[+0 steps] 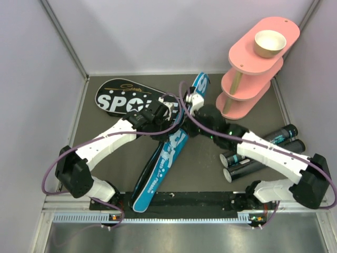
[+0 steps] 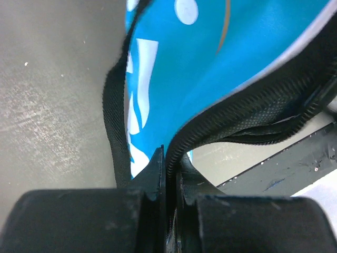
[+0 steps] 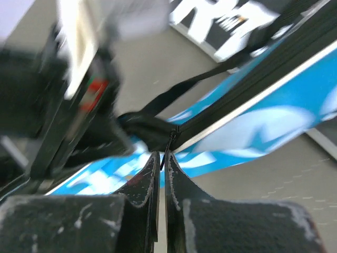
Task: Pack up the badminton gear
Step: Zip the racket bag at the center of the board.
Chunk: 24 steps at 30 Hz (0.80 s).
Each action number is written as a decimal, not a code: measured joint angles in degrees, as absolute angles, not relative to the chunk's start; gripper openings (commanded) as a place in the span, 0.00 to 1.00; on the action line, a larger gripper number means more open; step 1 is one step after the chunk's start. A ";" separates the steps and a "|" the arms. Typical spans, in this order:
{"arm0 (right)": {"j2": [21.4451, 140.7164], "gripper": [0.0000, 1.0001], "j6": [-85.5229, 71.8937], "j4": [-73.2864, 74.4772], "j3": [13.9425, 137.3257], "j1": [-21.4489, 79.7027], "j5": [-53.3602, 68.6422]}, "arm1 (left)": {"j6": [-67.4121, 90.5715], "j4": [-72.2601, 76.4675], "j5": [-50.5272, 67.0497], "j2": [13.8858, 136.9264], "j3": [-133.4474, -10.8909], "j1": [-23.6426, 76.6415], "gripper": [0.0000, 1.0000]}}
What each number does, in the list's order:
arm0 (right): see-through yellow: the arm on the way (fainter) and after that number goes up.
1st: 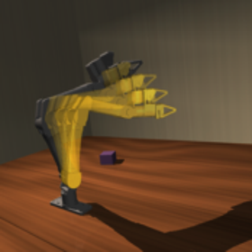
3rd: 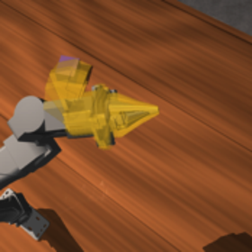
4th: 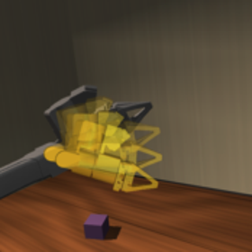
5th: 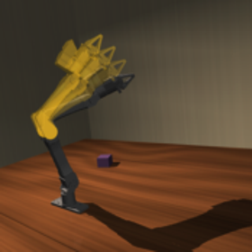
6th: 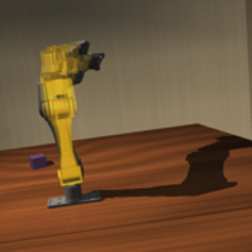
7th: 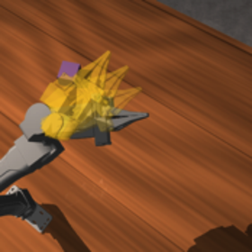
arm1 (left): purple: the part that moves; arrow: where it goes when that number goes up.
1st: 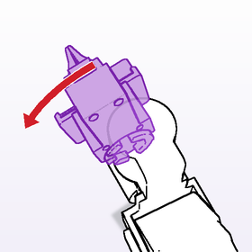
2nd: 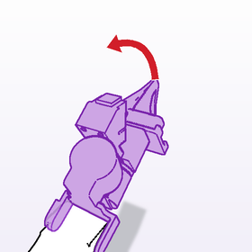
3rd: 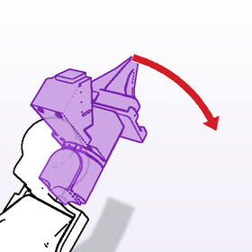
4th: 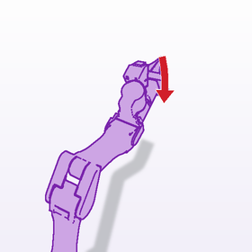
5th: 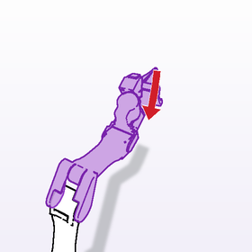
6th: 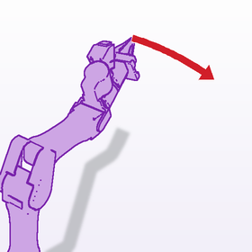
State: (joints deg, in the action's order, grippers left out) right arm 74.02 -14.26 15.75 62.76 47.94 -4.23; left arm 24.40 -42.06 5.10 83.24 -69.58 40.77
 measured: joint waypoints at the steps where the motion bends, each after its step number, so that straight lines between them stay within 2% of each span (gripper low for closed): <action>1: 72.47 0.00 -17.08 13.26 59.11 50.19 -3.88 | 24.32 -42.59 5.13 83.24 -69.58 40.71 0.00; 6: 71.26 0.00 -26.39 7.62 50.57 55.68 0.32 | 24.29 -40.32 7.11 81.28 -68.25 40.62 0.00; 7: 71.24 0.07 -27.16 7.79 50.30 56.27 0.99 | 24.32 -38.83 7.22 80.58 -67.75 40.56 0.00; 8: 71.11 0.27 -27.70 8.05 50.26 56.53 1.72 | 24.32 -37.32 7.29 79.83 -67.22 40.45 0.00; 9: 70.61 0.37 -28.40 8.27 50.28 56.40 2.44 | 24.32 -36.34 7.27 79.18 -66.76 40.32 0.00; 10: 69.71 0.53 -29.12 8.80 50.28 55.66 3.01 | 24.32 -35.79 7.27 78.65 -66.39 40.21 0.00; 12: 67.24 0.61 -30.41 10.63 50.61 52.51 3.84 | 24.34 -35.44 7.31 78.08 -65.82 40.12 0.00; 16: 65.54 0.70 -33.54 17.28 56.71 45.39 2.74 | 24.58 -34.13 8.05 77.60 -64.69 40.10 0.00; 19: 67.57 0.74 -36.56 21.21 63.81 44.60 -0.56 | 24.56 -33.67 8.34 77.52 -64.47 40.10 0.00; 22: 71.22 0.73 -39.27 22.83 70.02 44.51 -4.38 | 24.56 -33.50 8.34 77.36 -64.34 40.10 0.00; 24: 74.37 0.65 -40.21 23.86 73.41 44.31 -6.72 | 24.56 -33.47 8.36 77.32 -64.27 40.10 0.00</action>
State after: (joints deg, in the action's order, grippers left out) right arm 74.37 -40.21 23.86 73.41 44.31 -6.72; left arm 24.56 -33.47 8.36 77.32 -64.27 40.10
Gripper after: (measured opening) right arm 0.731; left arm 0.049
